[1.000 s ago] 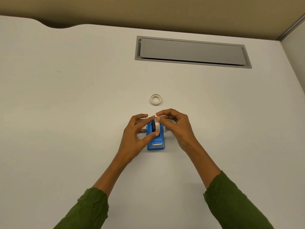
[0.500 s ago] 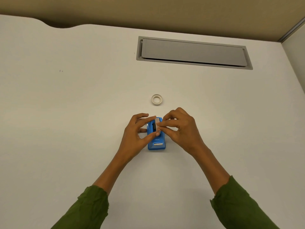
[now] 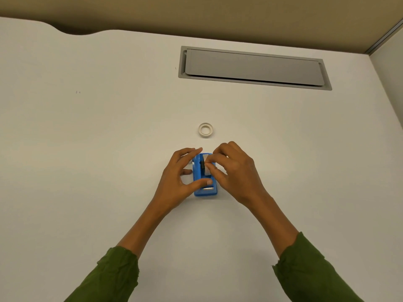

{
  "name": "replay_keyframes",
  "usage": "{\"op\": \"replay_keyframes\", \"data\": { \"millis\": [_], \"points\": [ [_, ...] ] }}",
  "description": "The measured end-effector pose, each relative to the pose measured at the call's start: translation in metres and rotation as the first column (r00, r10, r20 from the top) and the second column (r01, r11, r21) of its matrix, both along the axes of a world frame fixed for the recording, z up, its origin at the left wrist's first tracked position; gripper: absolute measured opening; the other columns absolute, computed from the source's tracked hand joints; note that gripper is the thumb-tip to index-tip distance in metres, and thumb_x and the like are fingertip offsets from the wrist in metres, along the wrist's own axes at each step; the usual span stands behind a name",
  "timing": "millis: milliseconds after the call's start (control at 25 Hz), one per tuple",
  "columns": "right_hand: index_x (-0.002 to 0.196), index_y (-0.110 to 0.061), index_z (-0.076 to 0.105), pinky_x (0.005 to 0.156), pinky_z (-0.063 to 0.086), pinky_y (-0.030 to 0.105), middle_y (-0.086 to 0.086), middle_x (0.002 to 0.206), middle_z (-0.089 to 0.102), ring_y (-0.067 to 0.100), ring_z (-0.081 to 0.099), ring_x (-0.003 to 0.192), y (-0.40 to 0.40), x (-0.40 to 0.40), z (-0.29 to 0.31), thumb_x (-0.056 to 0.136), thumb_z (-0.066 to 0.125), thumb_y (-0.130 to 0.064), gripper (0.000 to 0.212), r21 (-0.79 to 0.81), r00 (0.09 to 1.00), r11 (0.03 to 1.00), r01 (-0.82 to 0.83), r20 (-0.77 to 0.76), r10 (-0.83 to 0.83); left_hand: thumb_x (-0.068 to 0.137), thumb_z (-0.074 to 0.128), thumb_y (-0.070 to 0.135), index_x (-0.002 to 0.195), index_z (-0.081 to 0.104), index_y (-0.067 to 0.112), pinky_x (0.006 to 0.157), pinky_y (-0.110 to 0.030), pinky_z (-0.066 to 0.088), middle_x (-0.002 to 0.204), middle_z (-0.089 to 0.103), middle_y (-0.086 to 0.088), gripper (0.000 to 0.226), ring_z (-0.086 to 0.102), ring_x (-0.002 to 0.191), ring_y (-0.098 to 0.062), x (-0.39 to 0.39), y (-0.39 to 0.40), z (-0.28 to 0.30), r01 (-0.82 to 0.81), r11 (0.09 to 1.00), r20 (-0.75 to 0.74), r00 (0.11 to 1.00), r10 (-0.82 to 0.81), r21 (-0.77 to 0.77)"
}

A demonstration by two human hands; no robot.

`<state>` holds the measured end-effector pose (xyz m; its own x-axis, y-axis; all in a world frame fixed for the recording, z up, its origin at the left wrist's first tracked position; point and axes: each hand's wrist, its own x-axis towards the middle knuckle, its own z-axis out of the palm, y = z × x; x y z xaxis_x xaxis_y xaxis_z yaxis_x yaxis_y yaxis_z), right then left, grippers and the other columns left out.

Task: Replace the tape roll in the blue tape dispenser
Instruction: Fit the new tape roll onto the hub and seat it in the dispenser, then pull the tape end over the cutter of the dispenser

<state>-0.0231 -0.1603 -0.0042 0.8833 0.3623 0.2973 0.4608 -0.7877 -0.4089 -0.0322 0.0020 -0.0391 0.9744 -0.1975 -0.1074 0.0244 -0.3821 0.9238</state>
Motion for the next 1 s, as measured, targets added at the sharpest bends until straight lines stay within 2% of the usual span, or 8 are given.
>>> {"op": "replay_keyframes", "data": {
  "millis": [40, 160, 280, 400, 600, 880, 1000],
  "points": [
    [0.084, -0.006, 0.067, 0.058, 0.052, 0.037, 0.012, 0.083, 0.066, 0.027, 0.059, 0.076, 0.001, -0.001, -0.002, 0.077, 0.071, -0.009, 0.008, -0.031, 1.0, 0.999, 0.019, 0.019, -0.018, 0.062, 0.08, 0.033, 0.132, 0.037, 0.03, 0.085, -0.01, 0.045, 0.136, 0.038, 0.004, 0.082, 0.044, 0.118, -0.012, -0.002, 0.003, 0.0, 0.037, 0.999, -0.009, 0.999, -0.037, 0.005],
    [0.085, -0.008, 0.067, 0.07, 0.05, 0.044, 0.015, 0.104, 0.066, 0.029, 0.054, 0.099, 0.003, -0.007, -0.007, 0.078, 0.071, -0.012, 0.01, -0.096, 0.995, 0.992, 0.082, 0.062, -0.076, 0.054, 0.084, 0.039, 0.135, 0.021, 0.037, 0.103, -0.032, 0.038, 0.144, 0.028, 0.011, 0.103, 0.032, 0.13, -0.012, -0.006, 0.009, -0.001, 0.133, 0.989, -0.033, 0.991, -0.131, 0.07],
    [0.081, -0.011, 0.066, 0.083, 0.04, 0.047, 0.015, 0.121, 0.061, 0.024, 0.04, 0.118, 0.004, -0.016, -0.011, 0.08, 0.067, -0.017, 0.006, -0.073, 0.991, 0.993, 0.088, 0.107, -0.08, 0.057, 0.083, 0.035, 0.136, 0.015, 0.035, 0.107, -0.037, 0.032, 0.143, 0.026, 0.013, 0.103, 0.03, 0.131, -0.014, -0.006, 0.007, -0.002, 0.165, 0.98, -0.03, 0.986, -0.163, 0.115],
    [0.079, -0.014, 0.065, 0.09, 0.032, 0.049, 0.012, 0.129, 0.058, 0.027, 0.038, 0.126, 0.004, -0.023, -0.016, 0.083, 0.063, -0.02, 0.008, -0.08, 0.983, 0.992, 0.096, 0.163, -0.082, 0.062, 0.081, 0.031, 0.138, 0.022, 0.023, 0.11, -0.04, 0.03, 0.147, 0.031, -0.001, 0.097, 0.032, 0.132, -0.02, -0.004, 0.004, -0.005, 0.177, 0.968, -0.009, 0.984, -0.178, 0.176],
    [0.077, -0.016, 0.066, 0.09, 0.028, 0.047, 0.01, 0.129, 0.059, 0.027, 0.037, 0.128, 0.005, -0.031, -0.024, 0.083, 0.068, -0.017, 0.007, -0.042, 0.951, 0.987, 0.153, 0.278, -0.135, 0.061, 0.081, 0.032, 0.138, 0.025, 0.022, 0.109, -0.037, 0.029, 0.148, 0.031, -0.002, 0.095, 0.031, 0.132, -0.017, -0.003, 0.005, -0.007, 0.172, 0.966, -0.012, 0.985, -0.173, 0.192],
    [0.081, -0.017, 0.068, 0.085, 0.03, 0.046, 0.009, 0.124, 0.063, 0.026, 0.04, 0.123, 0.009, -0.045, -0.032, 0.083, 0.069, -0.022, 0.006, -0.011, 0.919, 0.976, 0.216, 0.339, -0.2, 0.062, 0.08, 0.033, 0.138, 0.024, 0.022, 0.108, -0.036, 0.029, 0.148, 0.03, -0.003, 0.095, 0.032, 0.132, -0.019, -0.003, 0.004, -0.011, 0.164, 0.966, -0.022, 0.986, -0.163, 0.201],
    [0.08, -0.018, 0.068, 0.082, 0.029, 0.046, 0.004, 0.126, 0.059, 0.025, 0.041, 0.117, 0.01, -0.05, -0.033, 0.084, 0.067, -0.021, 0.005, 0.0, 0.906, 0.97, 0.243, 0.357, -0.227, 0.062, 0.08, 0.034, 0.136, 0.023, 0.028, 0.106, -0.033, 0.029, 0.148, 0.031, -0.002, 0.094, 0.032, 0.131, -0.017, -0.003, 0.004, -0.01, 0.166, 0.967, 0.003, 0.986, -0.17, 0.191]
  ]
}}
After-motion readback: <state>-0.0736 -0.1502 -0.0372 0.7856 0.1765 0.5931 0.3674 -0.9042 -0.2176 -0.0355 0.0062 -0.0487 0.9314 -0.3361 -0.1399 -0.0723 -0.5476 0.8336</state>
